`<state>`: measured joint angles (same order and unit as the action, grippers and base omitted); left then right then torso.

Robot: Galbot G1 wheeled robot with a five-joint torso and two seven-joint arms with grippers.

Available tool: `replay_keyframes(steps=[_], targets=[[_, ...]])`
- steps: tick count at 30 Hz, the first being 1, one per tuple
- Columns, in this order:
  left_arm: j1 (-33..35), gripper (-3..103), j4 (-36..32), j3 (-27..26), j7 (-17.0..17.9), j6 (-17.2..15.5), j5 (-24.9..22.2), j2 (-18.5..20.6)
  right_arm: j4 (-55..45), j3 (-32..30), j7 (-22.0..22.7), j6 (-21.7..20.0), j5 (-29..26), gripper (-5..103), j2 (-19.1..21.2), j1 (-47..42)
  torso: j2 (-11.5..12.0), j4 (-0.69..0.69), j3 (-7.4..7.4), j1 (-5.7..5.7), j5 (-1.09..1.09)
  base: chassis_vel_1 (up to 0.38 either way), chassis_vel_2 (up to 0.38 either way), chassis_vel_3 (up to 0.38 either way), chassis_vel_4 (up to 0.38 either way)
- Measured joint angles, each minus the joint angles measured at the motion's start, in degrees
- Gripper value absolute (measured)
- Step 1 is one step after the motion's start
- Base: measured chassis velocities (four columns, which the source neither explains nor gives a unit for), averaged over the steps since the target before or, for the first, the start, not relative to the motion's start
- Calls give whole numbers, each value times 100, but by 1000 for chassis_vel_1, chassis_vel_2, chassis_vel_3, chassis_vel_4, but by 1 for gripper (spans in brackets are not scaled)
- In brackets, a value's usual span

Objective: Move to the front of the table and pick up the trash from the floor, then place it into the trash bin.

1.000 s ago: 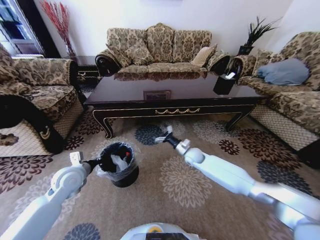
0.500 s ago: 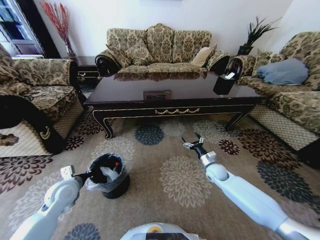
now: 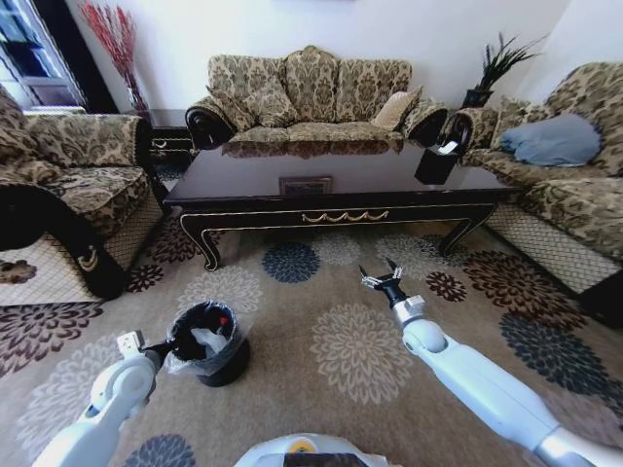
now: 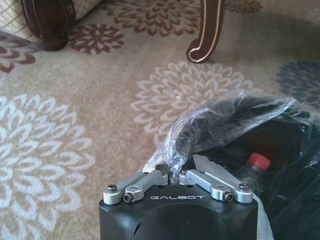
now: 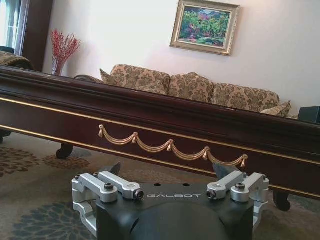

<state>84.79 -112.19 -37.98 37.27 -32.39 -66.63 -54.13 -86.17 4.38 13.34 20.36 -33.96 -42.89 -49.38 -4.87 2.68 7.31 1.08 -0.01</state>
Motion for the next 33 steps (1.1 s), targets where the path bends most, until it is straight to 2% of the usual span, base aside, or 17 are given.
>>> replay_keyframes(steps=[3,4,6,8,10,11,14,16,19,20,22,23,26,29,30,32,33], targets=[[-12,4,54,32,108,-10,-2,-35,15,-9,-2,-6,0,100,28,0,0,0,0,0,0,0,0,0,0],[-1,2,71,37,123,-18,0,-50,24,-9,-4,-8,-2,100,32,7,0,-1,0,0,2,0,0,0,0],[27,12,64,30,119,-20,1,-68,31,-10,-7,-9,-7,100,35,24,0,-2,0,0,3,0,0,0,0],[39,12,51,23,116,-20,2,-72,34,-10,-7,-9,-10,100,35,28,0,-2,0,0,3,0,0,0,0],[79,22,-22,-5,105,-20,11,-76,41,-3,-2,-4,-57,100,35,50,0,-1,0,0,2,0,0,0,0],[79,22,-22,-5,105,-20,11,-76,41,-3,-2,-4,-57,100,35,50,0,-1,0,0,2,0,0,0,0],[190,38,-233,-81,94,25,83,-39,40,62,125,33,-246,100,11,107,0,-1,0,0,1,0,0,0,0],[210,38,-279,-103,95,45,106,-27,40,72,144,53,-276,100,6,121,0,-1,0,0,1,0,0,0,0],[423,55,-785,-408,185,104,83,90,96,72,161,185,-260,100,-15,205,1,-2,1,0,1,0,0,0,0],[423,55,-785,-408,185,104,83,90,96,72,161,185,-260,100,-15,205,1,-2,1,0,1,0,0,0,0],[594,66,-1265,-658,406,85,-122,194,132,49,161,216,-234,100,-16,249,1,-2,0,1,3,0,0,0,0],[594,66,-1265,-658,406,85,-122,194,132,49,161,216,-234,100,-16,249,1,-2,0,1,3,0,0,0,0],[765,82,-1735,-889,775,33,-348,265,151,5,157,239,-212,100,-21,267,1,-1,0,1,1,0,0,0,0],[808,87,-1881,-1034,725,203,-237,281,152,-39,152,252,-213,100,-36,269,2,-2,0,1,1,0,0,0,0],[829,92,-1908,-1130,497,490,-17,289,152,-82,151,263,-229,100,-50,270,1,-2,0,1,1,0,0,0,0],[918,99,-1816,-1284,-199,1181,548,283,152,-174,151,284,-306,100,-60,259,1,0,0,1,3,0,0,0,0],[918,99,-1816,-1284,-199,1181,548,283,152,-174,151,284,-306,100,-60,259,1,0,0,1,3,0,0,0,0]])
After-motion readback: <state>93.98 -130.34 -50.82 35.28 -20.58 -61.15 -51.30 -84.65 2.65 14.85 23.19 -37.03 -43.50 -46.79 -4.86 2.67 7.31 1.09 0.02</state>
